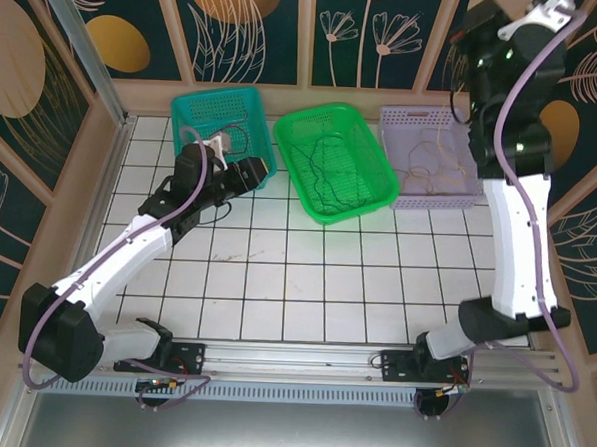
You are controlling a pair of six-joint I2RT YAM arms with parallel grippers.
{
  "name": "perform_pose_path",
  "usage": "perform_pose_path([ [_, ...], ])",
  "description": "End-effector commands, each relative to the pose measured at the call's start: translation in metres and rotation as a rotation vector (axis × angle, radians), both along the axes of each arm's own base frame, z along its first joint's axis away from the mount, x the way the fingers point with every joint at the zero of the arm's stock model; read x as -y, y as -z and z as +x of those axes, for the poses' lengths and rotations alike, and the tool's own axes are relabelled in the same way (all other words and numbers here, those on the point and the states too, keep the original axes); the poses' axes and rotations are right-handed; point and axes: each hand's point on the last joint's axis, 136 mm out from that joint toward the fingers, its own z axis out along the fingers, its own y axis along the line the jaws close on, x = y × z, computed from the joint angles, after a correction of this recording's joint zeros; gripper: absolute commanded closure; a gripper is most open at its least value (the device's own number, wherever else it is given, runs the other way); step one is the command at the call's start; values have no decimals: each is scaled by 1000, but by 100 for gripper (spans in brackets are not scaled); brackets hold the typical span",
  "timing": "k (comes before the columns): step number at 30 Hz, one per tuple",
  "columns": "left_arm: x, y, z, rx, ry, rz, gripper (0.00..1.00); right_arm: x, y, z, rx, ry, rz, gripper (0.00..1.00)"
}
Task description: Untangle the cables
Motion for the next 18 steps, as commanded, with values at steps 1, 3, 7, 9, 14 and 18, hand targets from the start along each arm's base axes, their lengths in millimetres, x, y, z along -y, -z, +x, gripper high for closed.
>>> perform_pose_path([
  [1, 6, -14, -7, 35, 20, -45, 46, 4, -22, 20, 75, -57, -8, 100],
  [3, 6, -20, -9, 46, 21, -53, 46, 16, -20, 40, 74, -48, 0, 100],
  [7, 2, -36, -14, 80, 14, -69, 44, 44, 10, 78, 16, -6, 11, 100],
  [9, 1, -49, -14, 106, 8, -78, 43, 60, 41, 102, -46, 14, 10, 100],
  [14, -1, -67, -15, 124, -1, -93, 43, 97, 126, 145, -217, 83, 31, 100],
  [18, -3, -71, -16, 124, -10, -97, 43, 120, 208, 171, -387, 137, 31, 100],
])
